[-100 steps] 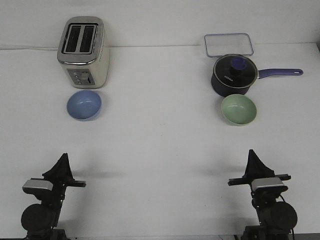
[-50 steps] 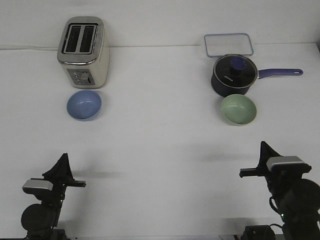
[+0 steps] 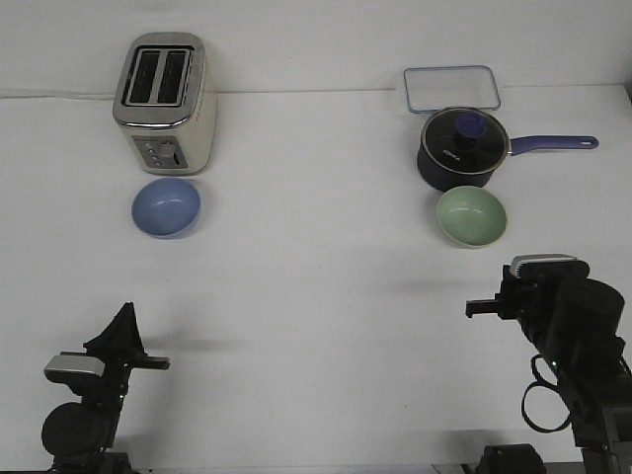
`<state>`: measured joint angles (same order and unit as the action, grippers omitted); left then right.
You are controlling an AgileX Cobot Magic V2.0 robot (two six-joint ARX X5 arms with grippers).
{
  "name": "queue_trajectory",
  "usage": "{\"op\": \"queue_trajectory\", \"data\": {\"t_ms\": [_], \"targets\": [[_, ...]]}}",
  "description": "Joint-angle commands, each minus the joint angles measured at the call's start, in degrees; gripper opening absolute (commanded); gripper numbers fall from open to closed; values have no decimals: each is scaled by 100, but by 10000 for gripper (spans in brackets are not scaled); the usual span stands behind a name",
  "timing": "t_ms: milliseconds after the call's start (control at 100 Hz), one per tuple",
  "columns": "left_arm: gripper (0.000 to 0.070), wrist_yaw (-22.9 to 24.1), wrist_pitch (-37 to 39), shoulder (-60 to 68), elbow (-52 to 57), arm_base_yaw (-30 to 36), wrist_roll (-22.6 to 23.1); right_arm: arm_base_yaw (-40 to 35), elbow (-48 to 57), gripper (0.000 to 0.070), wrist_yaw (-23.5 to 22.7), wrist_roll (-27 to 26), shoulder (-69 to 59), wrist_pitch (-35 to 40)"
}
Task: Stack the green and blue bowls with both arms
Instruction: 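Move the right gripper forward toward the pale green bowl, then grasp the rim of the pale green bowl with the right gripper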
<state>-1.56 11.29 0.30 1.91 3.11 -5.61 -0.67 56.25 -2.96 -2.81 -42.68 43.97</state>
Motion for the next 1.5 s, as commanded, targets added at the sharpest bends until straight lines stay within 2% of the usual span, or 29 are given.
{"op": "queue_trajectory", "data": {"t_ms": [0,40,70,110,210,250,290,510,670,1099,1329,1489], "targets": [[12,9,76,-7,-109,-11,-48,-2,81,0,-4,-39,-52,2],[12,9,76,-7,-109,-11,-48,-2,81,15,-4,-39,-55,57],[12,9,76,-7,-109,-11,-50,-2,81,52,-4,-39,-55,98],[12,9,76,-7,-109,-11,-48,-2,81,142,-2,-42,-55,149],[12,9,76,-7,-109,-11,-48,-2,81,427,-2,-42,-44,251],[12,9,76,-7,-109,-11,-48,-2,81,495,-2,-44,-42,295],[12,9,76,-7,-109,-11,-48,-2,81,525,-2,-46,-42,339],[12,9,76,-7,-109,-11,-48,0,87,524,0,-236,-155,382],[12,9,76,-7,-109,-11,-48,136,212,522,20,-210,-741,168],[12,9,76,-7,-109,-11,-48,1021,1475,522,-31,33,-3762,-761],[12,9,76,-7,-109,-11,-50,1178,2087,522,-74,216,-5141,-844],[12,9,76,-7,-109,-11,-48,1200,2135,521,-321,243,-5702,-1064]]}}
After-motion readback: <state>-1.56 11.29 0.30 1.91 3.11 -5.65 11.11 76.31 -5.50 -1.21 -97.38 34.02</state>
